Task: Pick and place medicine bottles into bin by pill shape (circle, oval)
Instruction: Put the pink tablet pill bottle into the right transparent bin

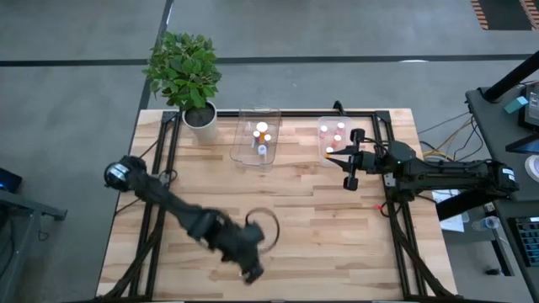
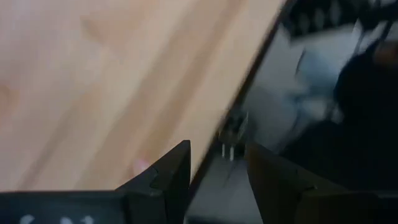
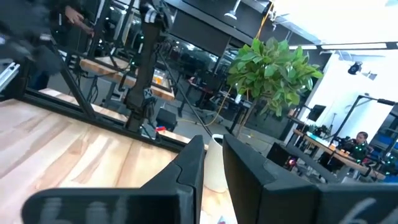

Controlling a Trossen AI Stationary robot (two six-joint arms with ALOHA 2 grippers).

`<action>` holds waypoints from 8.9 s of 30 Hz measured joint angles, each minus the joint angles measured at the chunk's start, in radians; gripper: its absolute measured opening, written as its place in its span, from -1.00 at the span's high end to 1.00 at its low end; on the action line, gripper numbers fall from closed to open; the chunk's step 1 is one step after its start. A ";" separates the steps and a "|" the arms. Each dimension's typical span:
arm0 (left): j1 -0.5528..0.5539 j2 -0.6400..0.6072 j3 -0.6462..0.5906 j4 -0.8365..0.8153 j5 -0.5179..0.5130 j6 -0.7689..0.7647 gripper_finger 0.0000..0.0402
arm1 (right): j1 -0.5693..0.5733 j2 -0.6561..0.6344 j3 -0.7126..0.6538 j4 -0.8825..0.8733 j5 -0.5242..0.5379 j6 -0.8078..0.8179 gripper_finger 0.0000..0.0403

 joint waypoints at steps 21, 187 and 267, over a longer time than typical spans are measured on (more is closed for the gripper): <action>-0.412 0.100 -0.062 -0.202 -0.426 0.047 0.32 | -0.002 0.047 0.001 0.003 0.000 -0.010 0.74; 0.271 -0.125 -0.529 0.524 -0.133 1.021 0.57 | 0.231 0.708 0.391 -0.076 -0.113 0.327 0.14; 0.260 -0.250 -0.545 0.356 -0.224 1.098 0.03 | 0.242 0.820 0.498 -0.048 0.004 0.538 0.45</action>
